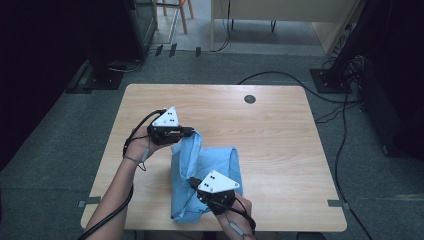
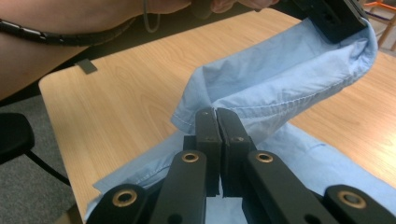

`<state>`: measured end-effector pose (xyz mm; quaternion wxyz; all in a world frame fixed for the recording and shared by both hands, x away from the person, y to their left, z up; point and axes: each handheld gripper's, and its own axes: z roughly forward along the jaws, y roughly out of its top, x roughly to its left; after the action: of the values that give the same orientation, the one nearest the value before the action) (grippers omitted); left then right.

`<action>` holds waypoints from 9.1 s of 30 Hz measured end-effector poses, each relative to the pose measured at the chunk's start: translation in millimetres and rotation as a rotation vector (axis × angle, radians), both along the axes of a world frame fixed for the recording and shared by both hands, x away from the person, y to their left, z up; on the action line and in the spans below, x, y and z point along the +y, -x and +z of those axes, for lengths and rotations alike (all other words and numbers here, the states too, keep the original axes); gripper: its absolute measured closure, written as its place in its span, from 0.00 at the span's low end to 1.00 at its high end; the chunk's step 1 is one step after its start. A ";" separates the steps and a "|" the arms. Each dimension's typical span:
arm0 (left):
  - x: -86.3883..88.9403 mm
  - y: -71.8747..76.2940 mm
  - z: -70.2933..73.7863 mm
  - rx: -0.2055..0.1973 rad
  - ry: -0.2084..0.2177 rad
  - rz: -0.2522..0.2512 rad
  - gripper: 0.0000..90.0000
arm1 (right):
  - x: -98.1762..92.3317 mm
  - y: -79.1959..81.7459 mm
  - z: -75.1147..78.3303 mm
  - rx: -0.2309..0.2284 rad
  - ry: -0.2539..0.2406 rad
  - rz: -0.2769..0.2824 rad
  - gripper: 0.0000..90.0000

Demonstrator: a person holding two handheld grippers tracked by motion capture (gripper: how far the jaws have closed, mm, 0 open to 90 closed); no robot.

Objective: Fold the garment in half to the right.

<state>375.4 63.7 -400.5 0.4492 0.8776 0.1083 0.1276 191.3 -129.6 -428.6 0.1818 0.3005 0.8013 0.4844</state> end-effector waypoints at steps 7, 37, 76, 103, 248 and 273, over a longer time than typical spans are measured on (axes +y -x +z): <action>-10.2 -1.4 -11.5 0.018 0.021 -0.022 0.96 | -6.6 1.6 -5.3 0.009 0.011 -0.012 0.99; -55.3 -7.9 -40.6 0.050 0.031 -0.062 0.95 | -47.1 4.2 -29.9 0.085 0.023 -0.089 0.98; -88.8 -16.1 -66.7 0.069 0.010 -0.027 0.95 | -85.7 -11.3 -56.3 0.149 0.001 -0.086 0.98; -87.1 -21.4 -74.8 0.100 0.054 -0.004 0.80 | -86.6 -14.9 -67.2 0.168 0.023 -0.075 0.88; -48.5 -6.8 -76.9 0.023 -0.064 0.084 0.42 | -102.7 -53.9 -80.1 0.139 0.145 -0.114 0.67; -19.7 6.8 -78.0 0.079 -0.028 0.121 0.40 | -100.4 -57.7 -75.4 0.149 0.057 -0.006 0.58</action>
<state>368.5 44.0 -478.6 0.4238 0.8800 0.1768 0.1212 249.0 -230.0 -504.0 0.1314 0.3327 0.8253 0.4369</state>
